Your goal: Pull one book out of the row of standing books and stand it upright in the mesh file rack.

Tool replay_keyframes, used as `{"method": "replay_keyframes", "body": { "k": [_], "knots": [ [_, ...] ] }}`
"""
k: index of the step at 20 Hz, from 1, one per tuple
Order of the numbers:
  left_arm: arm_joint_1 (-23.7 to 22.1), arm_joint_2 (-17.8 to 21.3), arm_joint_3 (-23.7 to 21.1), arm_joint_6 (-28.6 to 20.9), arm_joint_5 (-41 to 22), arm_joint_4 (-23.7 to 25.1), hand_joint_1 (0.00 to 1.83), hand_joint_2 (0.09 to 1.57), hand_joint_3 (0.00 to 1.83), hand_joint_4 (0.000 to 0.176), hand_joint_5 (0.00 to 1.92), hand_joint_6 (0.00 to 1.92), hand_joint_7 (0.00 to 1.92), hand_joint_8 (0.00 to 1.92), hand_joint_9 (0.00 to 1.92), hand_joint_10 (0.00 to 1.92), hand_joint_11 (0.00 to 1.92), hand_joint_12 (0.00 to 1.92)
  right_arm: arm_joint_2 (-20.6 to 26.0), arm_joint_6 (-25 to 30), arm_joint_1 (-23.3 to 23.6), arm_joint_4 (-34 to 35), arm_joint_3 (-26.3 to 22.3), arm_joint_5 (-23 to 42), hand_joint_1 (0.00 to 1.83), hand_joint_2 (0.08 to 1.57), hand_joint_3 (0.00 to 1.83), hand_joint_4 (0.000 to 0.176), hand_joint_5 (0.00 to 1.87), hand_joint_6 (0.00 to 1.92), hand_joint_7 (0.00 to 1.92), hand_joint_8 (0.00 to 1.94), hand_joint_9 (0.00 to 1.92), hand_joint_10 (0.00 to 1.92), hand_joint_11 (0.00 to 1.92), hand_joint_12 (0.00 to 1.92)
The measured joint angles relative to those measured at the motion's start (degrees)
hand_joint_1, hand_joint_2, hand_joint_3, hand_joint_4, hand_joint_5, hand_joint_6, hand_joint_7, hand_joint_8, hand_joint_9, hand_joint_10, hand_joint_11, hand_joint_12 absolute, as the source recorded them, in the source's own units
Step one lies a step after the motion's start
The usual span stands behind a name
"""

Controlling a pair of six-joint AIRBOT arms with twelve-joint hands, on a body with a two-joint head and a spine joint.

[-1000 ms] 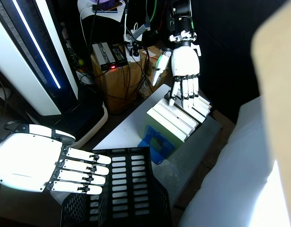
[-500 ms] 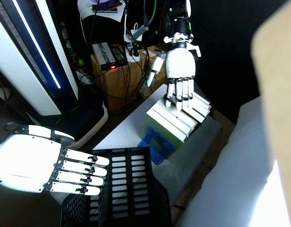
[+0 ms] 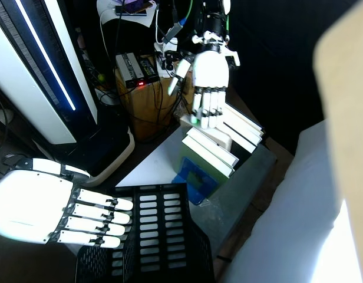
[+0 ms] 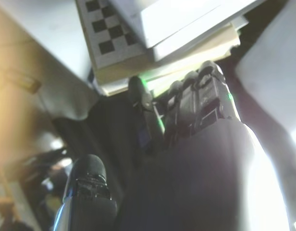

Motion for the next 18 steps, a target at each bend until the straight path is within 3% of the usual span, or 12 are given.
{"method": "replay_keyframes", "body": {
  "k": [7, 16, 18],
  "knots": [
    [3.6, 1.6, -2.8, -1.7, -2.3, 1.4, 0.1, 1.14, 0.0, 0.0, 0.71, 0.0, 0.04, 0.01, 0.0, 0.0, 0.0, 0.0, -0.1, 0.1, -0.4, 0.5, -0.1, -0.1, 0.44, 1.29, 0.0, 0.0, 0.0, 0.0, 0.0, 0.0, 0.0, 0.0, 0.0, 0.0],
    [8.2, 2.3, -4.8, -4.3, -6.6, 0.7, 0.06, 1.16, 0.0, 0.0, 0.64, 0.0, 0.08, 0.0, 0.0, 0.0, 0.0, 0.0, -0.1, 0.2, -1.0, 1.4, -0.3, 0.1, 0.4, 1.28, 0.0, 0.0, 0.0, 0.0, 0.0, 0.0, 0.0, 0.0, 0.0, 0.0],
    [9.0, 3.0, -5.6, -5.1, -7.5, 0.3, 0.09, 1.17, 0.01, 0.0, 0.71, 0.03, 0.09, 0.01, 0.0, 0.0, 0.0, 0.0, -0.1, 0.2, -1.0, 1.4, -0.4, 0.0, 0.39, 1.29, 0.0, 0.0, 0.0, 0.0, 0.0, 0.0, 0.0, 0.0, 0.0, 0.0]
  ]
}}
